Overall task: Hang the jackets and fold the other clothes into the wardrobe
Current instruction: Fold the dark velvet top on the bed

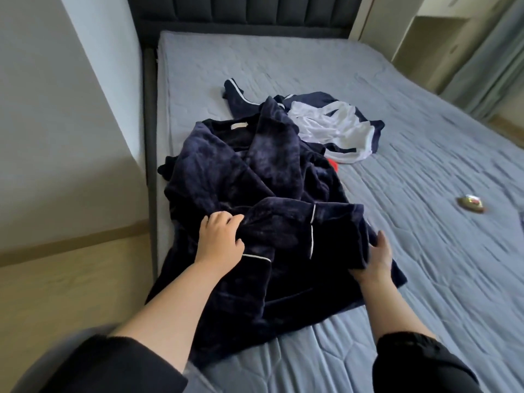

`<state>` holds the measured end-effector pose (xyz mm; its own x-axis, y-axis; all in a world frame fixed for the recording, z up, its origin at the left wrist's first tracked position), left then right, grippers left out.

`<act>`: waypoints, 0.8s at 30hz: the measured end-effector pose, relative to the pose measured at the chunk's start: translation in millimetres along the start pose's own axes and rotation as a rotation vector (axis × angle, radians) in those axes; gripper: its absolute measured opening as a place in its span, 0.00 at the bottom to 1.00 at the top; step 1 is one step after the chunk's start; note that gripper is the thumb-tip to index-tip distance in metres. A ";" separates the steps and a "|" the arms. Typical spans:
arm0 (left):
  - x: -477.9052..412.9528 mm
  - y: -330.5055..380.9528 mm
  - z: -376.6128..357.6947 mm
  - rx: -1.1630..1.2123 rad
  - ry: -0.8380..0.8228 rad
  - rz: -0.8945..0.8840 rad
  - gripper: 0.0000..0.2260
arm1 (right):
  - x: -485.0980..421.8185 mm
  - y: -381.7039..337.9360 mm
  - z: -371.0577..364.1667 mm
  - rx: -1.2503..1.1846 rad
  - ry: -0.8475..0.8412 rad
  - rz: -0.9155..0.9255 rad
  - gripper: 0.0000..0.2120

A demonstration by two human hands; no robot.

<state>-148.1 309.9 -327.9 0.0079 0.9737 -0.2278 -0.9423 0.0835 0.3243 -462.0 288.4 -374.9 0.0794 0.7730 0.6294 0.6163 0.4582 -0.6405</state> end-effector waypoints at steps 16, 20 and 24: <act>16.0 4.0 -9.9 0.285 -0.177 0.175 0.05 | 26.1 -53.3 -16.2 1.489 -0.157 0.603 0.21; 16.3 -17.8 -20.2 0.763 -0.154 0.631 0.08 | 20.2 -25.9 13.6 1.517 0.023 0.532 0.18; 20.6 -15.5 -34.6 1.489 -0.157 0.919 0.09 | 18.9 -33.6 15.9 1.088 0.232 0.539 0.14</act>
<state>-144.9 321.3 -369.4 -0.1892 0.8143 0.5487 0.4206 -0.4378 0.7946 -493.6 294.6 -348.5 0.3269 0.9308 0.1636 -0.5016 0.3176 -0.8047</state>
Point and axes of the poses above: each hand's wrist, its own x-axis away from the middle knuckle, its own z-axis out of the back of the hand, y = z × x, the point moved 6 cm from there along -x, towards the middle knuckle, and after that the axes turned 3 degrees about -z, right-handed, at the moved point
